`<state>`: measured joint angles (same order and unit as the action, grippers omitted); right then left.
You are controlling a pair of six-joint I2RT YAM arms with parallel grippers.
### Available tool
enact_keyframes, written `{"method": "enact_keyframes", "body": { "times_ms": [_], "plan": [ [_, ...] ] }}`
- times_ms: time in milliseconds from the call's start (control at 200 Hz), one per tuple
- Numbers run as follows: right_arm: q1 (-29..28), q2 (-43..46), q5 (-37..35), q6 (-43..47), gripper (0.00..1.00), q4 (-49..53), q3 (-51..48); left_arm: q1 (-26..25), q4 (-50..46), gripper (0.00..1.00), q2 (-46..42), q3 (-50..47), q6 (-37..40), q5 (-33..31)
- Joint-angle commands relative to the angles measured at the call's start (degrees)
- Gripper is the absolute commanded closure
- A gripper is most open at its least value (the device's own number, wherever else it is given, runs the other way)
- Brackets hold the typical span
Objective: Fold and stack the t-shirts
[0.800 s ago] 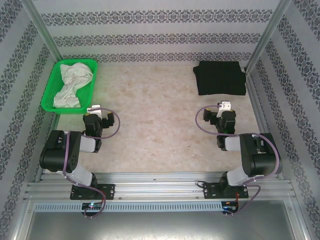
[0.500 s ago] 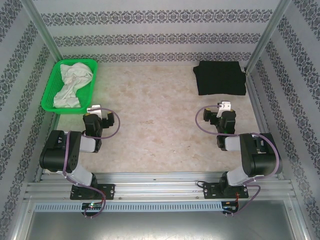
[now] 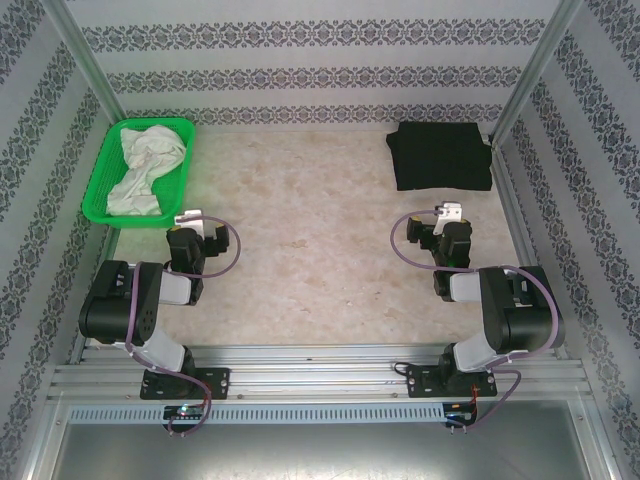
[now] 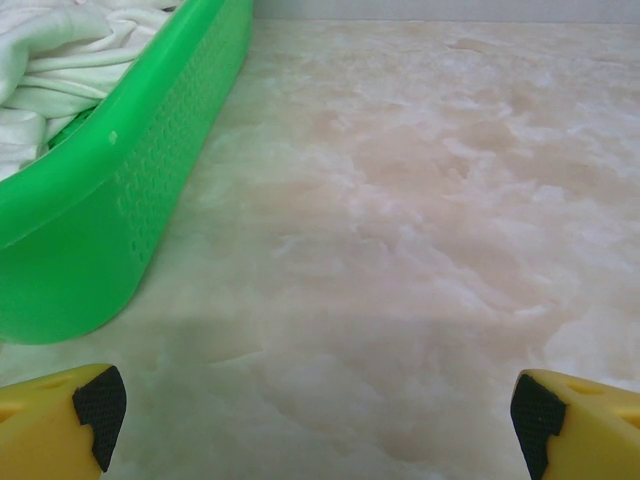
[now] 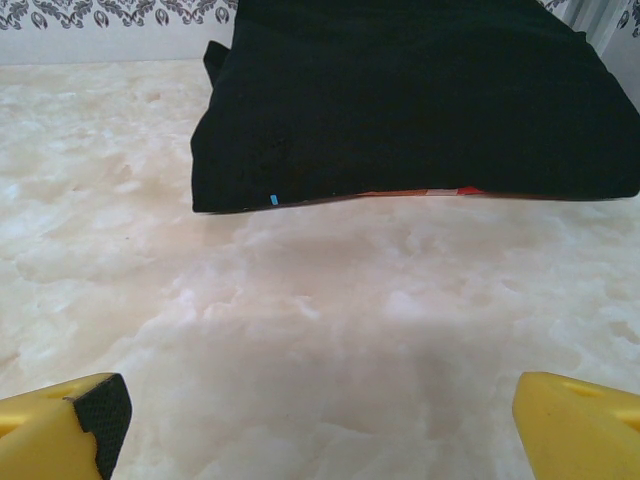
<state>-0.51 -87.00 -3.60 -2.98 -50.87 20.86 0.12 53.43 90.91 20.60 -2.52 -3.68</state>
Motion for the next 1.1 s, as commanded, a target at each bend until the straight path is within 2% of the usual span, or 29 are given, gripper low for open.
{"method": "enact_keyframes", "body": {
  "times_ms": [0, 205, 245, 310, 385, 450, 510, 619, 719, 779, 844, 919, 1004, 1094],
  "plan": [
    [0.0, 0.2, -0.1, 0.5, 0.02, -2.2, 0.5, 0.1, -0.7, 0.0, -0.2, 1.9, 2.4, 3.6],
    [-0.1, 0.9, -0.1, 0.2, 0.02, -2.9, 0.4, 0.1, 0.1, 0.0, -0.4, 1.7, 2.5, 3.5],
    [-0.4, 4.1, -0.3, 0.6, 0.02, 2.1, 1.4, 0.0, -1.2, 0.0, -3.1, 1.5, 2.6, 3.6],
    [-1.1, 13.0, -2.4, -0.6, 0.02, 18.3, 5.6, -0.3, -15.7, 0.0, -12.4, 5.6, 1.9, 0.5],
    [-1.6, 23.2, -1.0, -4.1, 0.02, 28.0, 7.7, -0.3, -32.6, 0.0, -21.3, 13.0, -2.1, -2.1],
    [-3.0, 30.5, -1.6, -5.2, 0.02, 38.0, 11.8, -0.6, -44.2, 0.0, -25.6, 20.2, -3.6, -1.2],
    [-3.9, 33.7, -1.5, -7.6, 0.02, 50.0, 18.0, -0.6, -55.0, 0.0, -26.2, 28.1, -6.3, -4.1],
    [-4.8, 33.4, 3.5, -10.7, 0.02, 66.0, 29.3, -0.4, -77.1, 0.0, -20.0, 44.6, -8.6, -6.6],
    [-6.3, 30.9, 7.6, -13.7, 0.02, 72.2, 35.8, 0.8, -92.7, 0.0, -10.0, 59.2, -9.1, -4.2],
    [-7.6, 28.6, 10.4, -15.2, 0.02, 74.0, 38.8, 1.5, -100.3, 0.0, -3.5, 67.5, -8.6, -4.9],
    [-9.7, 25.1, 12.0, -16.8, 0.02, 77.1, 42.5, 3.4, -104.1, 0.0, 1.7, 72.9, -7.9, -3.6],
    [-12.6, 20.7, 15.2, -17.7, 0.02, 79.8, 46.7, 7.0, -106.1, 0.0, 6.6, 77.5, -8.4, 0.7],
    [-17.0, 16.4, 15.1, -17.7, 0.02, 82.8, 51.4, 11.2, -108.3, 0.0, 12.1, 81.8, -9.2, 4.7],
    [-20.9, 12.7, 16.0, -18.1, 0.02, 84.5, 55.0, 14.6, -110.6, 0.05, 17.5, 85.7, -9.4, 8.6]
  ]
}}
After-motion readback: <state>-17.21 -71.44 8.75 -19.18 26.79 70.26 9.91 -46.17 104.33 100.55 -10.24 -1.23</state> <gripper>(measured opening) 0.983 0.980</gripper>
